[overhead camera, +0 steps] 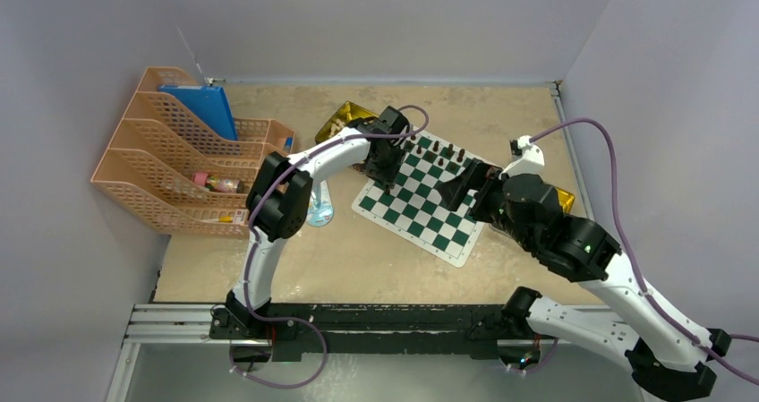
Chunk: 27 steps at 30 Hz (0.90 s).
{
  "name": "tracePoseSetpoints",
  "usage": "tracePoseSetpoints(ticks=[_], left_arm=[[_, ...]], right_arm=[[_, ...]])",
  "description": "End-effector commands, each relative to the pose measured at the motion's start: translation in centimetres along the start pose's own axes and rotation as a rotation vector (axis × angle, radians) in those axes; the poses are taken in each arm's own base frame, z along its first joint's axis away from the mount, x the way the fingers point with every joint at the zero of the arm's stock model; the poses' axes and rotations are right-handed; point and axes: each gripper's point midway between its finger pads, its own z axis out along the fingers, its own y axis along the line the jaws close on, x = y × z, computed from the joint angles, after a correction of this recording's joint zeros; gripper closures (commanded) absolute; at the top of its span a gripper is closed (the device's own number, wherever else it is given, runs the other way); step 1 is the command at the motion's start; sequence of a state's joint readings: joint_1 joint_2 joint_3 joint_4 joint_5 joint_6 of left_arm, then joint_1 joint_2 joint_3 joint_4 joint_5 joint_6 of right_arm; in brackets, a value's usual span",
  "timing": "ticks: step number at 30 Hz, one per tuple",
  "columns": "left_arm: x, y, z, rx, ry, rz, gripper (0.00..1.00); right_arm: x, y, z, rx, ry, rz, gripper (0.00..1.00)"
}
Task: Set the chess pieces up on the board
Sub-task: Place the chess piece on the chessboard, then pick up the chess piece from the chessboard.
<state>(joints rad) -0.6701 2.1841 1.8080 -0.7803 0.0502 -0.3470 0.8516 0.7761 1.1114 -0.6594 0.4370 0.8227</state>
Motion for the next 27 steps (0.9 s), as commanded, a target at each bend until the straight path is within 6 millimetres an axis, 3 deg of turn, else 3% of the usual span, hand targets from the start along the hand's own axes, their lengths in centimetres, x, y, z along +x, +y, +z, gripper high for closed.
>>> tracePoseSetpoints(ticks=[1, 5, 10, 16, 20, 23, 27], left_arm=[[-0.8, -0.7, -1.9, 0.029, -0.021, 0.011, 0.62], [-1.6, -1.4, -4.3, 0.060, -0.040, -0.015, 0.54], [-3.5, -0.9, -8.5, 0.153, -0.085, -0.108, 0.50], [-4.0, 2.8, -12.9, 0.218, -0.138, -0.234, 0.46], [-3.8, 6.3, -16.6, 0.273, -0.197, -0.331, 0.35], [-2.9, 8.4, -19.4, 0.303, -0.240, -0.384, 0.32], [-0.4, 9.7, -22.0, 0.275, -0.273, -0.411, 0.30]], right_arm=[[0.3, -1.8, 0.3, 0.074, -0.022, 0.011, 0.01], [0.5, -2.2, 0.7, 0.104, -0.013, -0.027, 0.02], [1.4, -1.4, 1.8, 0.098, 0.039, -0.067, 0.12], [3.2, 0.3, 4.4, 0.069, 0.110, -0.073, 0.32], [3.9, 1.4, 6.9, 0.071, 0.127, -0.080, 0.45], [5.3, 1.9, 9.4, 0.094, 0.169, -0.093, 0.51], [7.4, 2.1, 12.7, 0.150, 0.229, -0.094, 0.61]])
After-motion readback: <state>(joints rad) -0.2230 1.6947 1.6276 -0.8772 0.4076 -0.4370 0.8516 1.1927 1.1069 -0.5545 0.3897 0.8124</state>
